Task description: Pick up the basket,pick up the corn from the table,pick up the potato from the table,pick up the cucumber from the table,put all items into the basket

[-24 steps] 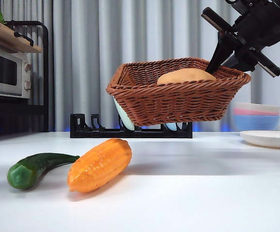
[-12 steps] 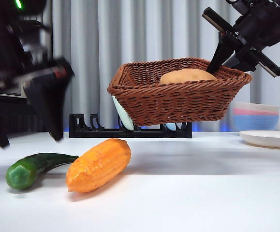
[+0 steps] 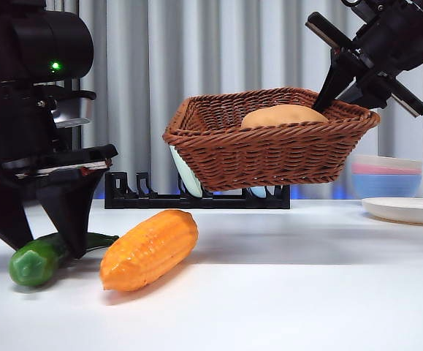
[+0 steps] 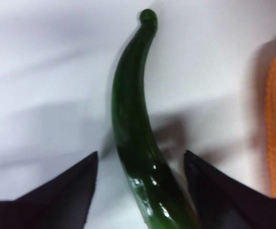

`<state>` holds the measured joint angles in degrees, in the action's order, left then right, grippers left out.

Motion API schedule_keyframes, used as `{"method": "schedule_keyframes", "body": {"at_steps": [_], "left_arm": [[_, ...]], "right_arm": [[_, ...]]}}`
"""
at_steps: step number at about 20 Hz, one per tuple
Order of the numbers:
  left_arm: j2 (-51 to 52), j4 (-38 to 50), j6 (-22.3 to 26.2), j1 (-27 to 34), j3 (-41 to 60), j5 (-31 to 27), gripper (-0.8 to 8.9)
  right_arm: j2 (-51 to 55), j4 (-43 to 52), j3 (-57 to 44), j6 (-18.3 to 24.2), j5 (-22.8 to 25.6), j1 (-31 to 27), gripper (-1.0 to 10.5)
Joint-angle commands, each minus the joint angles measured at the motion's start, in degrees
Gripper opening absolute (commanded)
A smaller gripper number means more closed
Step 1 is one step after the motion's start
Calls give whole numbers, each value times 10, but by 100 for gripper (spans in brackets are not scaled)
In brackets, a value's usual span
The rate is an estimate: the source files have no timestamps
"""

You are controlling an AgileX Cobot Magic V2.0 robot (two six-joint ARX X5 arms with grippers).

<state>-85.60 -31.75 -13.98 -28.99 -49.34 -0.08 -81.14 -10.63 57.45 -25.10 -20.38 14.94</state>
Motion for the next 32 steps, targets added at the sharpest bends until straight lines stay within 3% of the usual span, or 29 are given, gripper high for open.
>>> {"method": "schedule_keyframes", "body": {"at_steps": [1, 8, 12, 16, 20, 30, 31, 32], "left_arm": [[-5, 4, 23, 1, 4, 4, 1], [37, -32, 40, 2, 3, 6, -8], [219, -71, 21, -4, 1, 60, -8], [351, 23, -41, -20, -35, 77, -8], [298, 78, -34, -38, -109, 61, -8], [23, 78, 83, -85, -223, 16, -1], [10, 74, 84, -90, -223, 15, 33], [1, 70, 82, -94, -223, 16, 179]], "right_arm": [[2, 12, 5, -8, -3, 0, -11], [2, 12, 5, -8, -4, 0, -11], [2, 12, 5, -8, -5, 2, -11], [2, 12, 5, -10, -5, 10, -11], [2, 12, 5, -10, -5, 34, -12], [2, 12, 5, -10, -5, 85, -11], [2, 12, 5, -10, -6, 85, -12], [2, 12, 5, -10, -6, 85, -12]]}}
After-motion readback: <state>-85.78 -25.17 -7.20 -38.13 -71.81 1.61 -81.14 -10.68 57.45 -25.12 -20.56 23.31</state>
